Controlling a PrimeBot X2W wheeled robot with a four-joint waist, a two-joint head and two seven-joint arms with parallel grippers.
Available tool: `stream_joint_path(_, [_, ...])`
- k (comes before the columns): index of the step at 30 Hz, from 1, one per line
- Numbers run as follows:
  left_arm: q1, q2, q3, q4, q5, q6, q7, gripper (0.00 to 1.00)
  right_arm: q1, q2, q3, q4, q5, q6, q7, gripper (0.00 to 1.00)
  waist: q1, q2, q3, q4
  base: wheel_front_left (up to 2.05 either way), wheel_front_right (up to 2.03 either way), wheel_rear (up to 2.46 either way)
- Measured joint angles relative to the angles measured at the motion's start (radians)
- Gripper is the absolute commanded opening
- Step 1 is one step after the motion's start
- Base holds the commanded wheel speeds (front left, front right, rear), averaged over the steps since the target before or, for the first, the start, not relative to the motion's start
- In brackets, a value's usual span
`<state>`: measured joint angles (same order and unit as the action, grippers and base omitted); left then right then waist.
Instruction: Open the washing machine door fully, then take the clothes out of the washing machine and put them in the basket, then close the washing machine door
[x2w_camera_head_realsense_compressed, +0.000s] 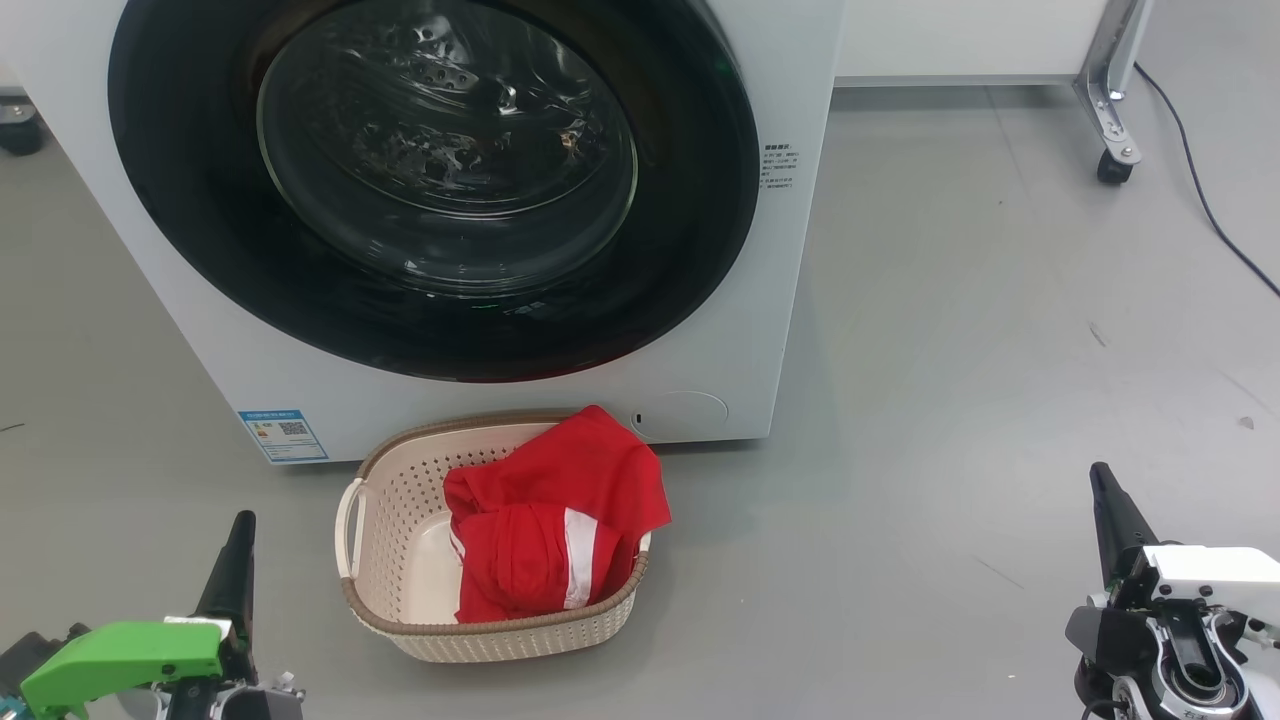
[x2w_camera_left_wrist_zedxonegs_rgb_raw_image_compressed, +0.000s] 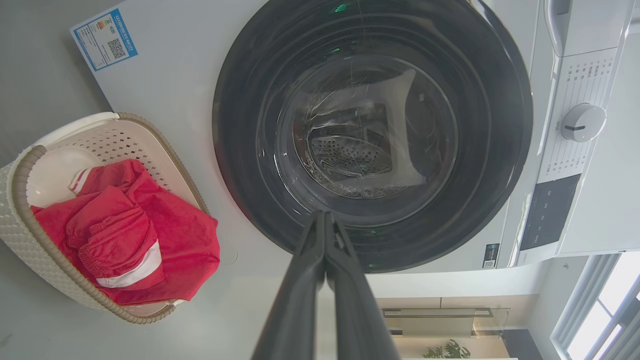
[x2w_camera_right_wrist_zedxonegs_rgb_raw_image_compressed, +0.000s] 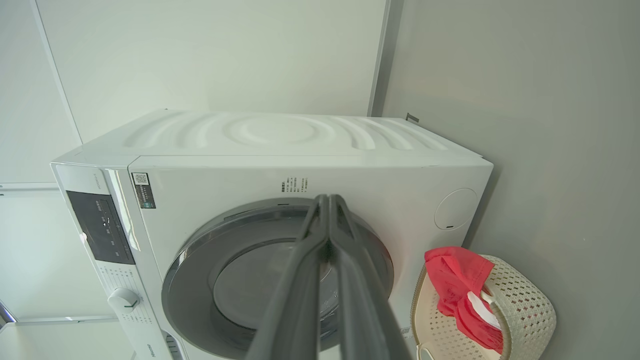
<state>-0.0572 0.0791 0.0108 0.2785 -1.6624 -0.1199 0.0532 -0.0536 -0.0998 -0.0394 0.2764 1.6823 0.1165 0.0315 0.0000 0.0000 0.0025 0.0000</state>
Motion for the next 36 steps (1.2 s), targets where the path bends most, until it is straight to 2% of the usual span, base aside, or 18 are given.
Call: stream_joint_path(36, [0.0, 0.0, 0.006, -0.001, 0.0, 0.0, 0.007, 0.0, 0.0, 0.002, -0.005, 0.001, 0.0, 0.005, 0.007, 0.0, 0.0, 0.0, 0.0, 0.0, 0.0, 0.0, 0.0])
